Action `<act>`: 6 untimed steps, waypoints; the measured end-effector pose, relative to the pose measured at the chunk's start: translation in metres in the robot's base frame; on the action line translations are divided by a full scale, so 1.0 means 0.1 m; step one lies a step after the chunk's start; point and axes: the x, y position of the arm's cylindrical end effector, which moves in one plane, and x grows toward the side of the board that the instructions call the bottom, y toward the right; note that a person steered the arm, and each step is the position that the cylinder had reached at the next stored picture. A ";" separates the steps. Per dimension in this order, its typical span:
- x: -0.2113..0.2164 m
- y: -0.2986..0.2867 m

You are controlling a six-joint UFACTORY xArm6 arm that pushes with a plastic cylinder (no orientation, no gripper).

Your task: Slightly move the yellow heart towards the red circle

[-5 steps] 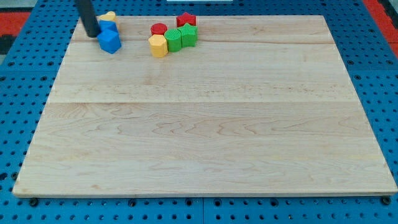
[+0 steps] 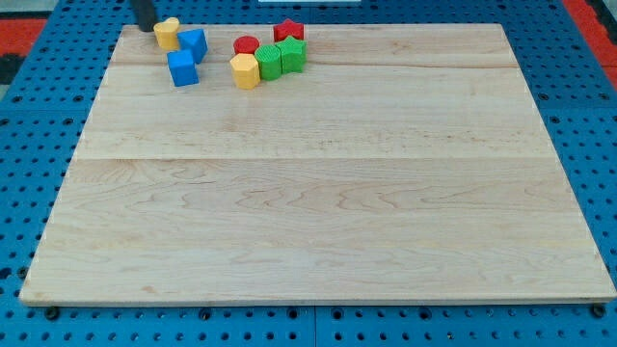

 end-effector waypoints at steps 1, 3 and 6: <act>0.34 0.26; 0.38 0.46; 0.17 0.76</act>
